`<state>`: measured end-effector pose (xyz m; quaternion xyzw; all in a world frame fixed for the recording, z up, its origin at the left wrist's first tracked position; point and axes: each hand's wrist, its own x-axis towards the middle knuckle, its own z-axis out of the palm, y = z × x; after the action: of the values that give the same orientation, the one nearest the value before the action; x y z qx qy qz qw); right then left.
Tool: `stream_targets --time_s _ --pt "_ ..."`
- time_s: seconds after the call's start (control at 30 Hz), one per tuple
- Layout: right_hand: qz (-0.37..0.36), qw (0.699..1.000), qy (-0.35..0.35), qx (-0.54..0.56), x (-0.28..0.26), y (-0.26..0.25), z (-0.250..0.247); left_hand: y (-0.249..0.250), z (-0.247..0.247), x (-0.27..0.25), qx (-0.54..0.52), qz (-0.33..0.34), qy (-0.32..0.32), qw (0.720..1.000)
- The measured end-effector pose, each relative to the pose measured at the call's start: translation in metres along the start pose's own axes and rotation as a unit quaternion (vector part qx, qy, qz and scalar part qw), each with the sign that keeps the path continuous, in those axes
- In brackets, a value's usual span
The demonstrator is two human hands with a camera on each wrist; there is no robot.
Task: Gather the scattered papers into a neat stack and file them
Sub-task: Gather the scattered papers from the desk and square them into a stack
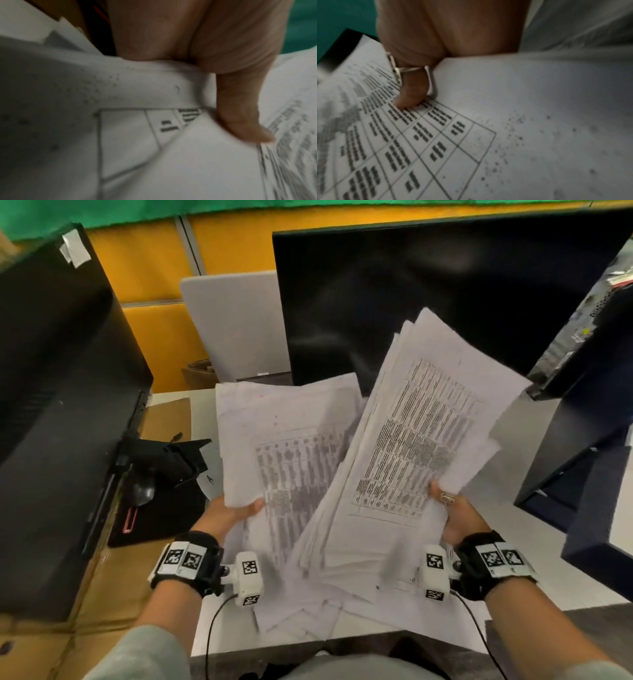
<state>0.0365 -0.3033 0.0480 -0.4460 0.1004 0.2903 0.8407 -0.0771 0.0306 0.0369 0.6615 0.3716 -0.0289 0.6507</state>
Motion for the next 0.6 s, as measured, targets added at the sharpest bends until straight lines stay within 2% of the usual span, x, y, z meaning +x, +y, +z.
stream_targets --time_s 0.07,0.17,0.23,0.33,0.47,0.53,0.6 --pt "0.018 0.999 -0.029 -0.009 0.002 0.002 0.014 0.002 0.011 -0.002 -0.023 0.001 -0.001 1.0" --pt "0.05 0.995 0.021 -0.087 0.018 0.012 0.016 0.004 0.027 -0.008 -0.003 -0.002 -0.023 1.0" --pt "0.041 0.991 0.034 -0.126 0.033 0.02 0.003 0.004 0.03 -0.01 0.029 0.004 -0.024 0.999" --pt "0.029 0.991 0.01 -0.132 0.014 0.008 0.027 0.009 0.027 -0.015 0.039 0.01 -0.028 0.999" --pt "-0.075 0.986 -0.017 -0.147 0.014 -0.01 0.041 0.031 0.02 -0.019 0.038 0.092 -0.046 0.994" --pt "-0.157 0.969 0.046 -0.184 0.014 -0.017 0.057 0.048 0.02 -0.023 -0.011 0.119 -0.035 0.992" --pt "-0.246 0.936 0.159 -0.194 0.017 -0.024 0.064 0.06 0.018 -0.023 -0.091 0.142 0.003 0.986"
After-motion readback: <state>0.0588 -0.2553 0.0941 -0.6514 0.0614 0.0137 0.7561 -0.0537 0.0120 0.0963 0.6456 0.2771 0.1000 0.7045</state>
